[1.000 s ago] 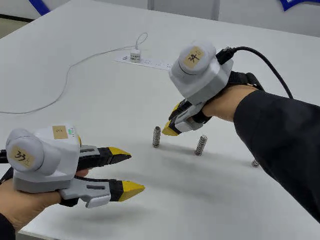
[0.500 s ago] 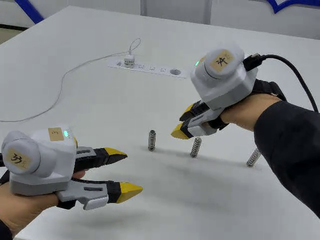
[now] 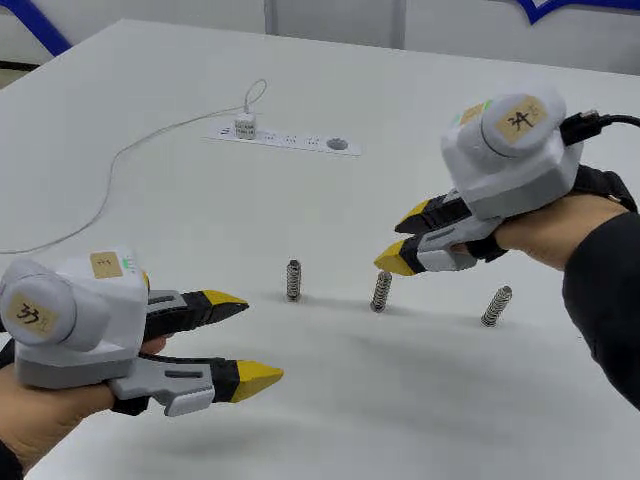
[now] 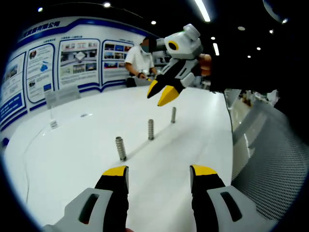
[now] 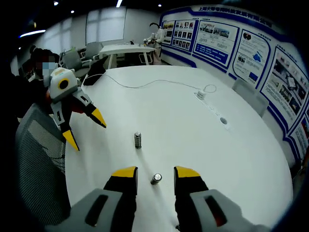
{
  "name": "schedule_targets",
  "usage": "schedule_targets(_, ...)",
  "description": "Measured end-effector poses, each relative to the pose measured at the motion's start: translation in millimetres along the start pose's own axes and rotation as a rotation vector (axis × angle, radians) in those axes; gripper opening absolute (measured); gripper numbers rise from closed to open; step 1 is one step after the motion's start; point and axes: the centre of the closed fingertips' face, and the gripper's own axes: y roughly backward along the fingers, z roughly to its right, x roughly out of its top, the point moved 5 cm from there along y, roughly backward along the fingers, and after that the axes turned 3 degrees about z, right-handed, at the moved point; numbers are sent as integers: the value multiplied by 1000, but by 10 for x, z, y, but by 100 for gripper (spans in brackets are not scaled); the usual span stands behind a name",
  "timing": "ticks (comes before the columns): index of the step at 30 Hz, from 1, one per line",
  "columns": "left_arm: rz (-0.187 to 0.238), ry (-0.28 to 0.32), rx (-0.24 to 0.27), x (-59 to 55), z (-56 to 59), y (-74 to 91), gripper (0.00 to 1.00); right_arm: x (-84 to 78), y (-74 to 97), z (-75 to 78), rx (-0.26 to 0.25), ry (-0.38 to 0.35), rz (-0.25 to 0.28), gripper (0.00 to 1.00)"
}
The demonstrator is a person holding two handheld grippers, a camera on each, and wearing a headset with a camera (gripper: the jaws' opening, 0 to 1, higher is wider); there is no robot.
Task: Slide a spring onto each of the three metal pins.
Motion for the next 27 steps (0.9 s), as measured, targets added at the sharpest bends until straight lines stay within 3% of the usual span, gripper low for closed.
schedule_targets(17, -7, -1, -1, 32, 6, -25, 56, -384, 381, 137, -91, -81, 82, 39)
schedule_targets(27, -9, 11, 0, 22, 9, -39, 57, -716, 582, 184, -155, -137, 109, 45)
